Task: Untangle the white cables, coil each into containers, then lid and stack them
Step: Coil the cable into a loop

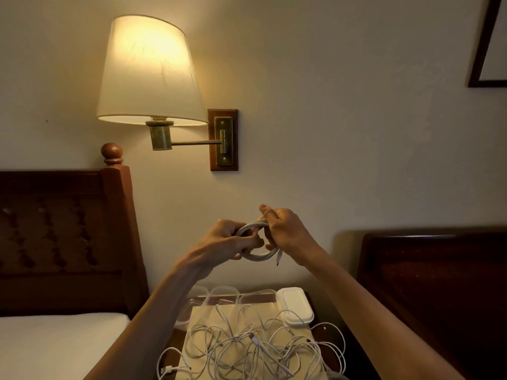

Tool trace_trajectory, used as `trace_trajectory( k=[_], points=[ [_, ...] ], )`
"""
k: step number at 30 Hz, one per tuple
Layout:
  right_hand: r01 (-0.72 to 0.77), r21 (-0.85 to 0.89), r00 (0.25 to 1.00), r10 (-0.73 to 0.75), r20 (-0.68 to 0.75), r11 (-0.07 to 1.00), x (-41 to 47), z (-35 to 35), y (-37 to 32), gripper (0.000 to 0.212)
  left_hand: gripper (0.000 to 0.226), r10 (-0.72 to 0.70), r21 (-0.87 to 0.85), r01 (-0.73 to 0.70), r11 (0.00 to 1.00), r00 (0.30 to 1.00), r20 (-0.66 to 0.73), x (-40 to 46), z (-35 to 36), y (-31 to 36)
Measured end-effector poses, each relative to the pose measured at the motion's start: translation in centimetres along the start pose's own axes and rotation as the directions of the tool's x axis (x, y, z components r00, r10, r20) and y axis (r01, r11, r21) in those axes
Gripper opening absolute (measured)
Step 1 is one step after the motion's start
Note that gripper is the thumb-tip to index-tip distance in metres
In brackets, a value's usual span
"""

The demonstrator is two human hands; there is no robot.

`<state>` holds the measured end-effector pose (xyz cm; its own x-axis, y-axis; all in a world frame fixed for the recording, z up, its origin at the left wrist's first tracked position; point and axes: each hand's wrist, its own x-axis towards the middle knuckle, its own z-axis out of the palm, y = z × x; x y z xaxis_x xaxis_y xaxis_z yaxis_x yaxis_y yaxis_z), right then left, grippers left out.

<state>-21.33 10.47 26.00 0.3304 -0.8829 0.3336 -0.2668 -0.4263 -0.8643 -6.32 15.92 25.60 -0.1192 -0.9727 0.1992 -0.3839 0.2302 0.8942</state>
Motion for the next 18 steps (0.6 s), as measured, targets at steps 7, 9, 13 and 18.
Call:
trace_trajectory(
  k=[7,9,13,18],
  points=[
    [0.122,-0.019,0.992,-0.122,0.040,0.992,0.1,-0.7,-0.3,0.035,0.018,-0.049,-0.467,0.143,0.873,0.977,0.209,-0.8,-1.1,-0.9],
    [0.144,0.049,0.985,-0.148,0.089,0.988,0.2,-1.0,-0.2,0.031,0.019,-0.028,-0.493,0.144,0.858,0.972,0.235,-0.9,-1.0,-1.2],
    [0.154,0.183,0.954,-0.194,0.230,0.971,0.2,-1.6,0.1,0.030,0.021,-0.003,-0.581,0.159,0.798,0.966,0.260,-0.6,-1.4,-1.6],
    [0.265,0.023,0.932,-0.262,0.250,0.964,0.3,-2.1,0.5,0.009,0.017,-0.010,-0.604,0.143,0.784,0.976,0.219,-0.4,-1.2,-1.7]
  ],
)
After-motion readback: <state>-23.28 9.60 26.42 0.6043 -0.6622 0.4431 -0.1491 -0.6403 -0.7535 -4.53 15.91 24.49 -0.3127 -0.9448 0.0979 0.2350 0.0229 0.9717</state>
